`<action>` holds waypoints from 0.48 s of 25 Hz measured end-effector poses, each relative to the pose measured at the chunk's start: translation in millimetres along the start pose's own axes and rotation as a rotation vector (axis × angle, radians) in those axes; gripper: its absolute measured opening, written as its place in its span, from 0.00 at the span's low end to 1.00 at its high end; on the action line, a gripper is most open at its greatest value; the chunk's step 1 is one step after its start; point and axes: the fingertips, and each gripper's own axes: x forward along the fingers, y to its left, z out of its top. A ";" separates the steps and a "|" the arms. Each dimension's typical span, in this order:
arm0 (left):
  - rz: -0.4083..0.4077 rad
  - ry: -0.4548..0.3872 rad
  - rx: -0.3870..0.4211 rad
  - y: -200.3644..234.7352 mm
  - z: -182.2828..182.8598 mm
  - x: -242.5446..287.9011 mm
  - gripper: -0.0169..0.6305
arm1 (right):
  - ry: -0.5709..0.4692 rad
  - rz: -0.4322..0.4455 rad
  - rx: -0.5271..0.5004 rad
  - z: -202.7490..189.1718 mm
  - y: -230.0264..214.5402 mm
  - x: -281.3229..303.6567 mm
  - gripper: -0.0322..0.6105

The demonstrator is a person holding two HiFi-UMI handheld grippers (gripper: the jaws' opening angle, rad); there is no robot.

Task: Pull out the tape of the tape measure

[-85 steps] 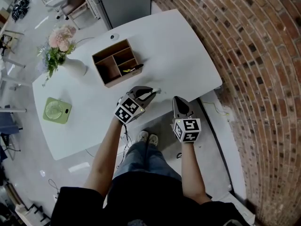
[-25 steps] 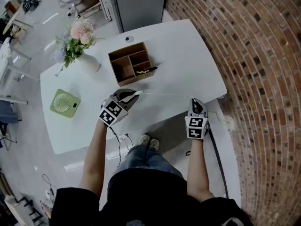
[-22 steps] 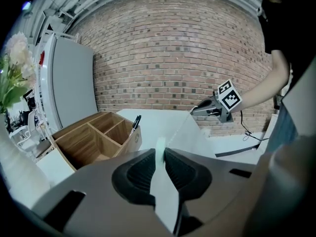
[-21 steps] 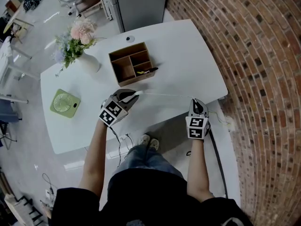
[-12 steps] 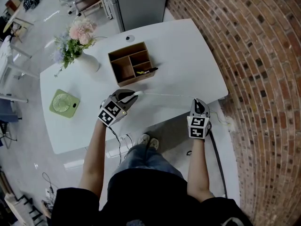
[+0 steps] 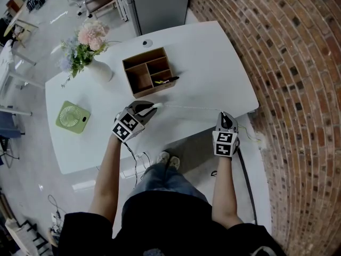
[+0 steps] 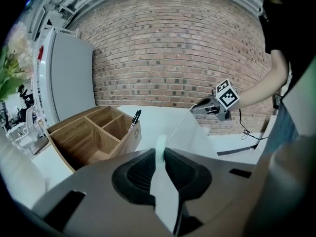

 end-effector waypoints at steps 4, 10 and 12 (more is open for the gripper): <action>-0.011 0.003 0.007 -1.3 -1.1 1.2 0.14 | 0.012 -0.009 0.001 -4.0 -5.7 1.0 0.06; -0.005 0.021 0.014 3.6 -4.8 3.5 0.14 | 0.009 -0.011 0.005 -3.4 -6.8 4.1 0.06; -0.007 0.031 0.023 4.0 -6.2 6.0 0.14 | 0.010 -0.008 0.007 -3.2 -5.8 6.5 0.06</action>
